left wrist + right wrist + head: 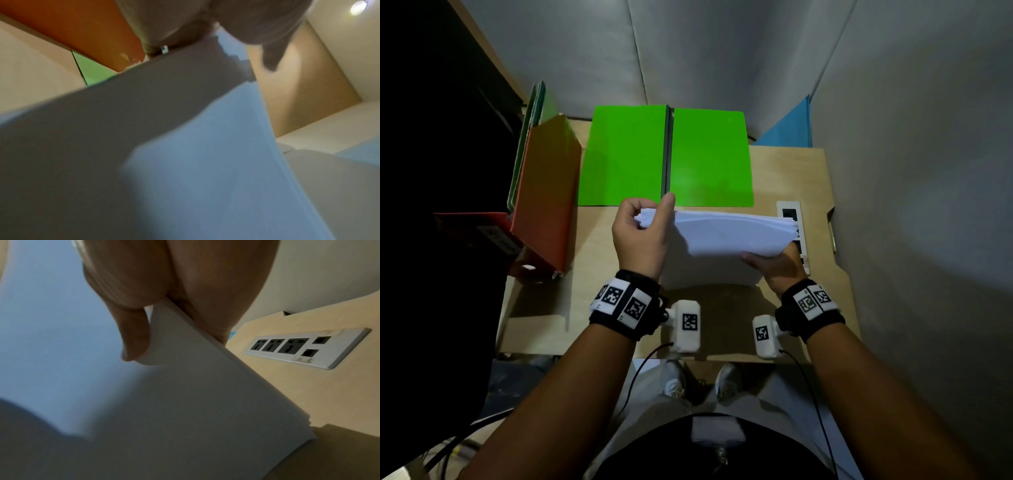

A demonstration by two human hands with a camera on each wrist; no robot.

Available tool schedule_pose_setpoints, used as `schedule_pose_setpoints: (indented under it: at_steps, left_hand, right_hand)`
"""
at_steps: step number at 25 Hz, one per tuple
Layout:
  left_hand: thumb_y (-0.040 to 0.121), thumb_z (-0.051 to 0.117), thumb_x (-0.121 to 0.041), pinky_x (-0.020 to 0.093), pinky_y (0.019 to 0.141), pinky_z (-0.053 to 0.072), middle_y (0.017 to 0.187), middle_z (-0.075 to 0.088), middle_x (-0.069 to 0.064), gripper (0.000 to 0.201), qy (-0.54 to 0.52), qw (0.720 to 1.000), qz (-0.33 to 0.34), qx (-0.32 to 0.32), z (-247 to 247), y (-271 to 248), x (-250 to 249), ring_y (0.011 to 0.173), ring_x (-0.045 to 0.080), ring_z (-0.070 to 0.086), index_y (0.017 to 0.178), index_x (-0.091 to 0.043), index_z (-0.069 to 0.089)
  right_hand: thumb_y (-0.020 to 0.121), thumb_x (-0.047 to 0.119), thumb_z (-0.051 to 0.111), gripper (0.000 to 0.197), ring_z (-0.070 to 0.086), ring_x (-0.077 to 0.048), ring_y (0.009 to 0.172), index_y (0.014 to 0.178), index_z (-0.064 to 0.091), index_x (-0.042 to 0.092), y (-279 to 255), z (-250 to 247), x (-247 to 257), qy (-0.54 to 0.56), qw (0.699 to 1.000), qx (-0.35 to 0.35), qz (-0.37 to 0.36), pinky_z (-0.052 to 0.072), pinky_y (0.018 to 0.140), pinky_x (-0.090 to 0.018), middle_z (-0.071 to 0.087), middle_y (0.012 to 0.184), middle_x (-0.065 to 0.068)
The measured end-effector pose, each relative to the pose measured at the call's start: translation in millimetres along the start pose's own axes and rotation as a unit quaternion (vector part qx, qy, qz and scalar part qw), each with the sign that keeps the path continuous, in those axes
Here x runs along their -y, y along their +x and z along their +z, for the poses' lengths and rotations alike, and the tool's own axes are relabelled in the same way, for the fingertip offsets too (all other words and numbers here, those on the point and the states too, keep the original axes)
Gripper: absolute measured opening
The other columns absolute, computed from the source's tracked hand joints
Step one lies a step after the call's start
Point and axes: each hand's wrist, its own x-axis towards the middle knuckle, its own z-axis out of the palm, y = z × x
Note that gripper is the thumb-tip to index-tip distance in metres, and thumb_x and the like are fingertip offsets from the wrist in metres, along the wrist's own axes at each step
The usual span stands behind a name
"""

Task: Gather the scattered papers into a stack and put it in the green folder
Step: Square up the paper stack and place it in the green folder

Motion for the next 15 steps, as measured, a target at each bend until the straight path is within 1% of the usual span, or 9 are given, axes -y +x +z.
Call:
schedule_pose_setpoints:
  at_steps: [1, 2, 4, 6, 8, 10, 11, 13, 15]
  left_hand:
    - [0.08, 0.076, -0.036, 0.025, 0.065, 0.045, 0.071, 0.061, 0.003, 0.025, -0.001, 1.0, -0.005, -0.021, 3.2, 3.4, 1.1, 0.067, 0.01, 0.056, 0.074, -0.023, 0.056]
    - [0.081, 0.075, -0.034, 0.025, 0.065, 0.044, 0.069, 0.059, 0.003, 0.025, 0.001, 1.0, -0.005, -0.029, 4.9, 4.7, 2.7, 0.065, 0.009, 0.055, 0.074, -0.019, 0.056]
    - [0.087, 0.071, -0.029, 0.019, 0.06, 0.042, 0.067, 0.055, 0.0, 0.025, -0.01, 1.0, 0.004, -0.006, 6.5, 0.6, 4.5, 0.059, 0.003, 0.051, 0.08, -0.01, 0.056]
    - [0.086, 0.065, -0.04, 0.02, 0.065, 0.045, 0.073, 0.058, -0.001, 0.031, -0.036, 0.999, -0.005, 0.032, 2.8, -1.9, 12.5, 0.066, 0.006, 0.055, 0.084, -0.01, 0.057]
    - [0.08, 0.062, -0.047, 0.026, 0.076, 0.047, 0.08, 0.064, -0.001, 0.033, -0.048, 0.997, -0.024, 0.048, -0.5, -3.7, 16.6, 0.076, 0.011, 0.059, 0.086, -0.015, 0.062]
    - [0.08, 0.061, -0.047, 0.028, 0.079, 0.047, 0.083, 0.065, 0.002, 0.032, -0.06, 0.996, -0.049, 0.052, -1.3, -3.8, 18.1, 0.079, 0.013, 0.06, 0.087, -0.016, 0.063]
    - [0.082, 0.059, -0.049, 0.026, 0.077, 0.047, 0.082, 0.063, 0.003, 0.033, -0.06, 0.995, -0.055, 0.049, -2.0, -3.0, 16.2, 0.077, 0.011, 0.06, 0.087, -0.016, 0.062]
    - [0.08, 0.056, -0.055, 0.02, 0.069, 0.045, 0.08, 0.058, 0.0, 0.039, -0.044, 0.997, -0.022, 0.054, -4.6, -1.1, 6.8, 0.071, 0.005, 0.056, 0.088, -0.016, 0.056]
    - [0.071, 0.068, -0.049, 0.019, 0.068, 0.047, 0.087, 0.058, -0.001, 0.048, -0.02, 0.995, -0.012, 0.092, -9.7, 0.7, 8.8, 0.073, 0.002, 0.057, 0.098, -0.014, 0.051]
  right_hand:
    - [0.069, -0.002, 0.081, 0.048, 0.061, -0.013, 0.09, 0.107, 0.057, 0.014, -0.4, -1.0, 2.1, 0.004, 1.0, 0.009, -0.006, 0.053, 0.087, -0.03, 0.064, 0.096, 0.001]
    - [0.07, -0.003, 0.08, 0.046, 0.061, -0.013, 0.09, 0.107, 0.057, 0.013, -1.6, -1.7, 2.9, 0.007, 1.0, 0.023, -0.009, 0.052, 0.088, -0.031, 0.064, 0.097, -0.001]
    - [0.072, -0.005, 0.078, 0.045, 0.061, -0.021, 0.096, 0.111, 0.059, 0.007, -3.6, -2.6, 1.9, 0.002, 0.999, 0.036, -0.01, 0.051, 0.092, -0.036, 0.065, 0.105, -0.01]
    - [0.072, -0.003, 0.079, 0.046, 0.061, -0.024, 0.1, 0.114, 0.06, 0.002, -0.7, -2.1, -1.4, -0.011, 0.999, 0.031, -0.009, 0.051, 0.093, -0.038, 0.065, 0.108, -0.014]
    - [0.072, 0.001, 0.08, 0.043, 0.062, -0.026, 0.102, 0.11, 0.061, 0.008, 3.5, -0.6, -5.3, -0.023, 0.999, 0.032, -0.008, 0.052, 0.094, -0.041, 0.065, 0.107, -0.012]
    - [0.071, 0.005, 0.082, 0.041, 0.062, -0.03, 0.105, 0.105, 0.061, 0.015, 7.0, 0.3, -8.7, -0.031, 0.999, 0.031, -0.001, 0.052, 0.094, -0.045, 0.066, 0.108, -0.012]
    - [0.07, 0.007, 0.083, 0.041, 0.062, -0.032, 0.107, 0.104, 0.062, 0.016, 8.8, 0.3, -11.8, -0.034, 0.999, 0.03, 0.003, 0.052, 0.094, -0.046, 0.067, 0.11, -0.014]
    - [0.07, 0.009, 0.084, 0.039, 0.062, -0.032, 0.108, 0.1, 0.062, 0.021, 10.5, 0.1, -15.2, -0.031, 0.999, 0.034, 0.004, 0.052, 0.094, -0.048, 0.067, 0.112, -0.017]
    - [0.068, 0.011, 0.085, 0.038, 0.062, -0.032, 0.108, 0.096, 0.062, 0.026, 11.9, -2.1, -17.2, -0.031, 0.999, 0.034, 0.008, 0.052, 0.095, -0.05, 0.067, 0.112, -0.017]
